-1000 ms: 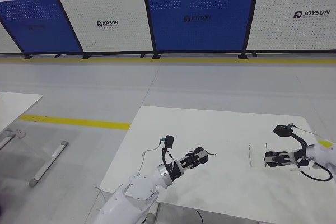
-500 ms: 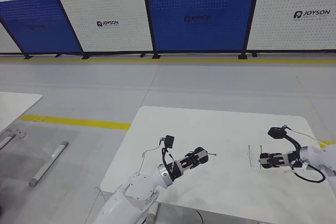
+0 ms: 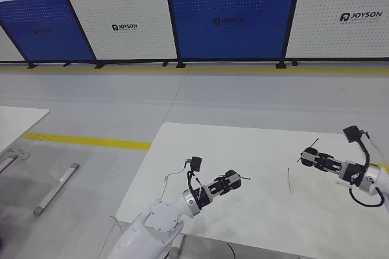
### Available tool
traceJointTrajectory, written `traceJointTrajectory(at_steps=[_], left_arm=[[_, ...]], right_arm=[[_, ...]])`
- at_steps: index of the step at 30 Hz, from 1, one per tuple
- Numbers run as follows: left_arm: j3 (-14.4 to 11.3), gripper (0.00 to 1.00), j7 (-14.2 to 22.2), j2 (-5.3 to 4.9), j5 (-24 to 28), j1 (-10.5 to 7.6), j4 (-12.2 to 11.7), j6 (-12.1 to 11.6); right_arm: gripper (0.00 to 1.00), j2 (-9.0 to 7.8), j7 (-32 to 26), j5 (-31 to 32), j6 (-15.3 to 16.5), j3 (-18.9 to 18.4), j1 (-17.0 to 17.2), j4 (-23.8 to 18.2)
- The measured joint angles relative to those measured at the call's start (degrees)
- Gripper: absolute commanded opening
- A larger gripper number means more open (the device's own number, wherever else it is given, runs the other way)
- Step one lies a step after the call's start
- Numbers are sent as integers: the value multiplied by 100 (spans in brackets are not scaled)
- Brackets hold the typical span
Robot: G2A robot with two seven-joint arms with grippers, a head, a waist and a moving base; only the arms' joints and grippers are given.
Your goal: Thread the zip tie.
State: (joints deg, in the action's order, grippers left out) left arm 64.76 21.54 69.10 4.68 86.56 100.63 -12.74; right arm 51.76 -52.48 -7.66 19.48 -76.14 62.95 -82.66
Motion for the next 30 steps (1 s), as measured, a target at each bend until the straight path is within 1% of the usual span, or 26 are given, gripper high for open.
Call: traceJointTrajectory(at_steps=[2,3,30], left_arm=[[0,0,0,0,0,0,0,0],[0,0,0,0,0,0,0,0],[0,0,0,0,0,0,0,0]], right_arm=[[0,4,572,105,0,-140,312,-131],[0,6,690,116,0,-148,371,-151],[0,7,628,110,0,-139,362,-149]])
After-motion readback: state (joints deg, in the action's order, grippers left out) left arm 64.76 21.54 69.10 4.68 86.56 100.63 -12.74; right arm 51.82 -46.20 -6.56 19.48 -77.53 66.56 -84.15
